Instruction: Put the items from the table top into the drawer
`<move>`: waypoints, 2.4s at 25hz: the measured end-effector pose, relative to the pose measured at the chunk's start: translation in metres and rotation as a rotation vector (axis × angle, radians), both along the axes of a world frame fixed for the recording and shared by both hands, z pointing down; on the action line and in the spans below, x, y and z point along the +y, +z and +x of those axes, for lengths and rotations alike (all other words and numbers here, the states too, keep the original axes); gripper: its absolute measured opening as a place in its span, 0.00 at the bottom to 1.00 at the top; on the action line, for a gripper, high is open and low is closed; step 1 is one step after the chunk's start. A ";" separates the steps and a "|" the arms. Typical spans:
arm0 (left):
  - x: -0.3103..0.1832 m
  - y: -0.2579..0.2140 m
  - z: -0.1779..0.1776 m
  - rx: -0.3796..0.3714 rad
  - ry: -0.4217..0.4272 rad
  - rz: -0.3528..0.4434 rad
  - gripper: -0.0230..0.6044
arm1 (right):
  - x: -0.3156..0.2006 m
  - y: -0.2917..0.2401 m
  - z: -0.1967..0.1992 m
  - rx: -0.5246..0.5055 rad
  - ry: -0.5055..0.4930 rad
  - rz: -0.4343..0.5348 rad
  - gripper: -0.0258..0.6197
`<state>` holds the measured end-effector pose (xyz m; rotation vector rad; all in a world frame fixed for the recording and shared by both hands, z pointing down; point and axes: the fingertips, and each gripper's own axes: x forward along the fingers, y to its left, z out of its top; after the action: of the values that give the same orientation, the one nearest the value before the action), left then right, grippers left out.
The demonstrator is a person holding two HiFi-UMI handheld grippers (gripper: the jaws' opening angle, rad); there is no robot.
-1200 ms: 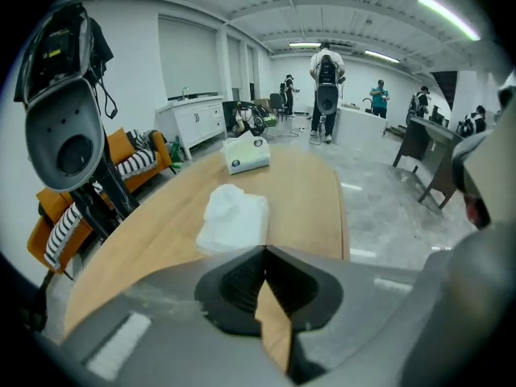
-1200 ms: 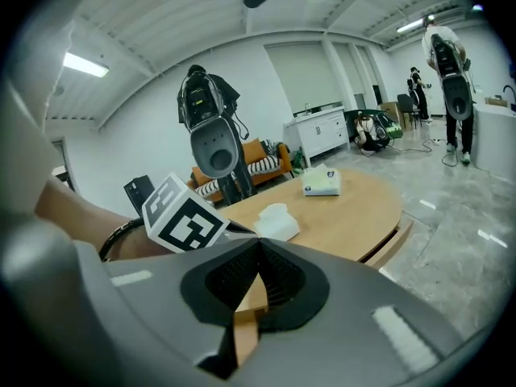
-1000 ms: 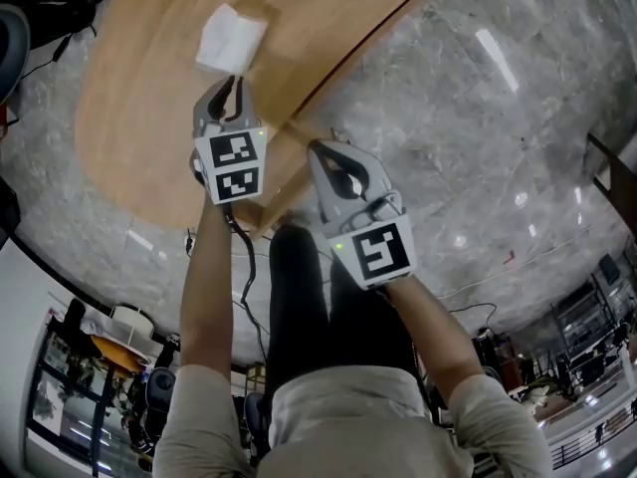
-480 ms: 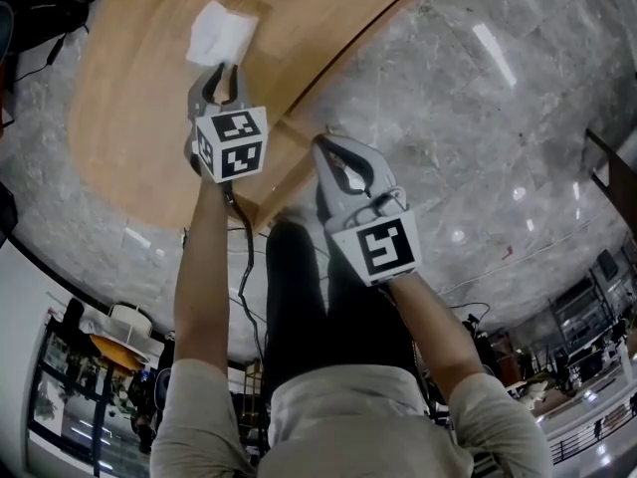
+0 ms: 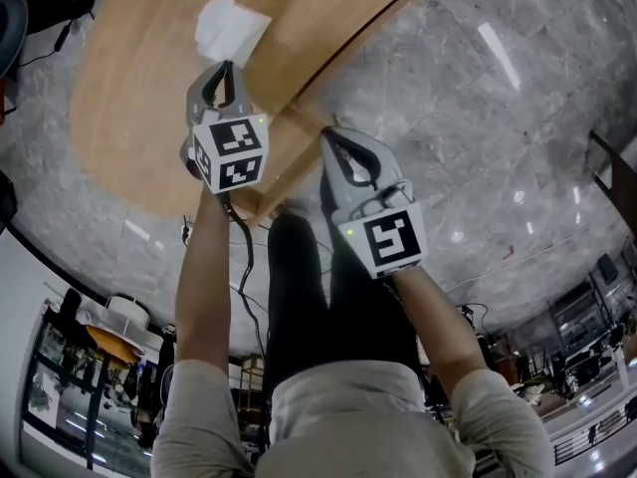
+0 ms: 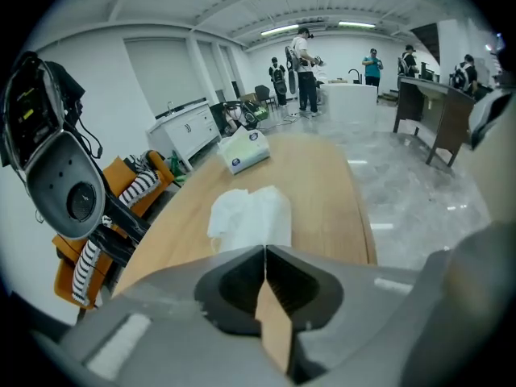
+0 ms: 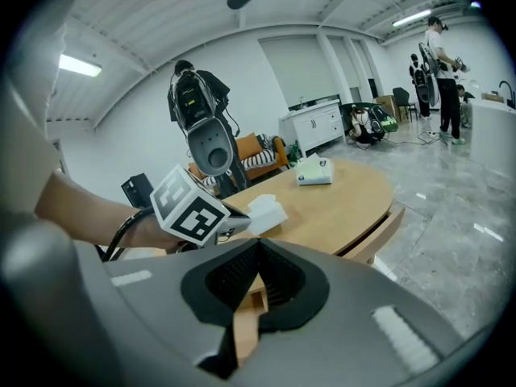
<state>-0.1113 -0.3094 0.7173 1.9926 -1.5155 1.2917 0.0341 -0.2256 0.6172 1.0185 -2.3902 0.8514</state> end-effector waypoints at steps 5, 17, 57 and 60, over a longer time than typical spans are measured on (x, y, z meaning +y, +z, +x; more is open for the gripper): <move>0.026 -0.021 0.003 0.022 0.018 0.018 0.08 | 0.014 -0.012 -0.018 -0.013 -0.025 0.025 0.05; 0.093 -0.051 0.004 0.047 0.071 0.055 0.07 | 0.063 -0.019 -0.033 -0.018 0.016 0.049 0.05; 0.238 0.047 0.057 -0.011 0.264 -0.089 0.08 | 0.147 0.029 -0.012 0.069 0.098 -0.033 0.05; 0.231 0.058 0.058 -0.027 0.247 -0.095 0.08 | 0.139 0.034 -0.008 0.076 0.083 -0.041 0.05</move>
<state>-0.0536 -0.0785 0.7756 2.1604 -1.2229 1.4613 0.0259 -0.0870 0.6509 1.1206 -2.2719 0.8705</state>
